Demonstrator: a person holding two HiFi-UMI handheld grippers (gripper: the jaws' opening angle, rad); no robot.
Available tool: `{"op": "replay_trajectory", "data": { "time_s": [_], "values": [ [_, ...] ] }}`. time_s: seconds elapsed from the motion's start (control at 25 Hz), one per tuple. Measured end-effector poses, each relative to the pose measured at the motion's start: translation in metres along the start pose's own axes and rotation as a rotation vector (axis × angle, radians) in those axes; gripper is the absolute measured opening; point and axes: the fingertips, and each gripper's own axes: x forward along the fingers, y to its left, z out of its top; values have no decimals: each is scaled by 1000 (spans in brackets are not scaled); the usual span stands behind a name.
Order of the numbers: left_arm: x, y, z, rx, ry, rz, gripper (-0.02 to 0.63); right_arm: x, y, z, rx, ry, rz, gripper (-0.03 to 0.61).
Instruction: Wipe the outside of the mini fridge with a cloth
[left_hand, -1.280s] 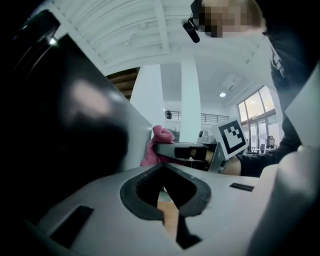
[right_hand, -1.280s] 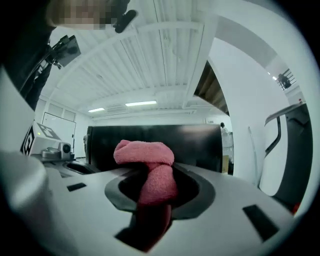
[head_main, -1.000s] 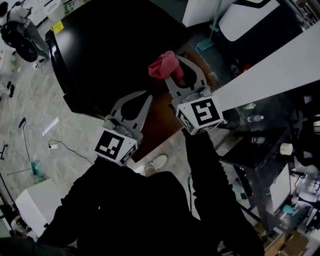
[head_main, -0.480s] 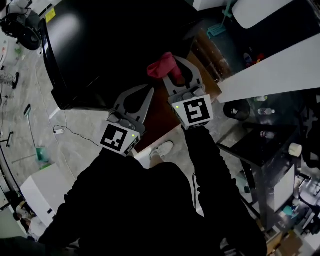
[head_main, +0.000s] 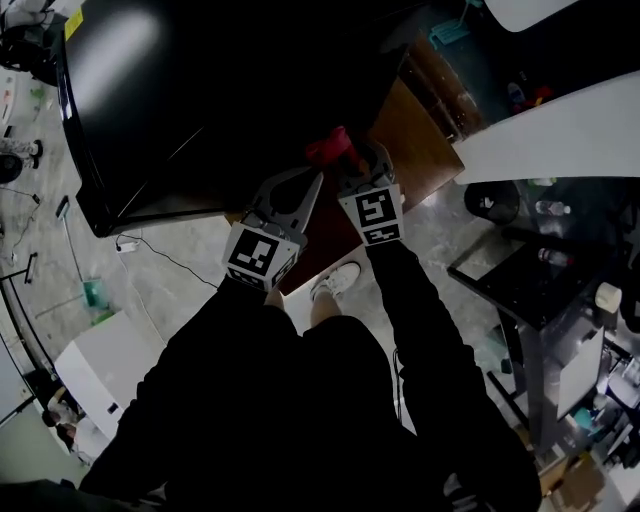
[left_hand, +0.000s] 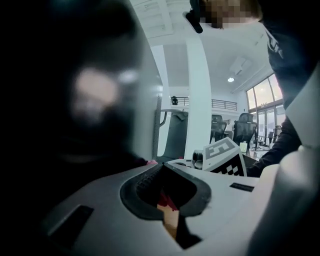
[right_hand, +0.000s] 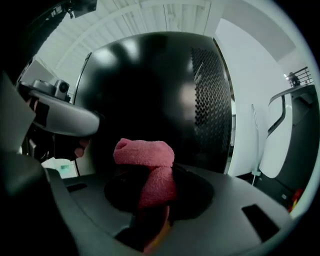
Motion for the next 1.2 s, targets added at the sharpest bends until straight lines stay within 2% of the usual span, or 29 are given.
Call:
{"op": "replay_trajectory", "data": {
  "time_s": [0.28,0.44,0.6,0.72,0.8,0.92,1.08,1.2],
  "values": [
    [3,3,-39,-22,61,-8,6,23,5,-78,22,162,-14,129],
    [17,6,-60,-15,101,-4,6,31,2,-106,29,248,-22,129],
    [34,8,-96,-62,184,-5,6,34,3,-127,34,318,-22,129],
    [29,3,-104,-66,211,-4,6,36,3,-147,83,373,-17,129],
    [20,1,-97,-60,200,-5,6,30,-3,-142,137,342,-29,129],
    [-10,-8,-81,-57,182,-26,6,-8,2,-115,208,261,-36,129],
    [-75,-30,-55,-27,172,-105,6,-84,44,-52,298,132,19,129],
    [-126,-51,-35,54,165,-179,6,-137,91,-12,341,90,50,129]
  ]
}}
